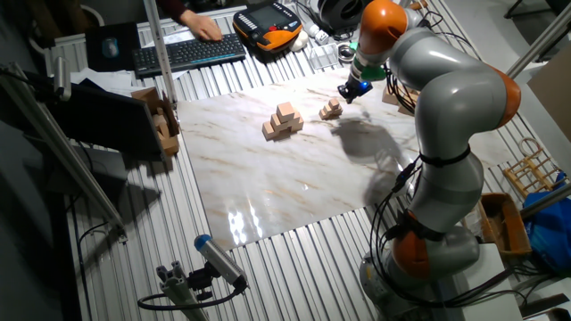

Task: Stack the blocks into a pyramid shape

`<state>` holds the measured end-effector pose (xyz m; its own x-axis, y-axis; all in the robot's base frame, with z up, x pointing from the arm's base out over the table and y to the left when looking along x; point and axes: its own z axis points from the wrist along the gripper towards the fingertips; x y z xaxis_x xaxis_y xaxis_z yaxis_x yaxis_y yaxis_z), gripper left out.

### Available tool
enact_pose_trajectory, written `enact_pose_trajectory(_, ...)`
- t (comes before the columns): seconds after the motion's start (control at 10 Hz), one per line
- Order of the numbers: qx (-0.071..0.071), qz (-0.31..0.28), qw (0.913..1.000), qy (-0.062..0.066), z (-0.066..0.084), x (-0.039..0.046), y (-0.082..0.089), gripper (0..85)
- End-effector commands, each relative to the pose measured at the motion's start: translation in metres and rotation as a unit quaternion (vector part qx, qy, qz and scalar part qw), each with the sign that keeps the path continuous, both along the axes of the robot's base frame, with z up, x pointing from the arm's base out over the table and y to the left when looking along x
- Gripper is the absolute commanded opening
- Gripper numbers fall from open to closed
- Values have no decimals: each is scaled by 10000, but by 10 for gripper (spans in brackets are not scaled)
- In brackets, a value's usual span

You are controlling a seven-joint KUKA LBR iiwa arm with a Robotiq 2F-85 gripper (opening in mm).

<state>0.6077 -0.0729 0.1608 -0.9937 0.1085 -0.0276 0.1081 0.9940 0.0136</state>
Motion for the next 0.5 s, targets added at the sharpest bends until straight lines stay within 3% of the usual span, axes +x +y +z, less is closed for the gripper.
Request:
enact_pose_trajectory(0.0, -14, 0, 10000, -3, 0, 5, -5, 0)
enact_pose_trajectory(0.4, -20, -38, 10000, 20, 6, 12, -17, 0)
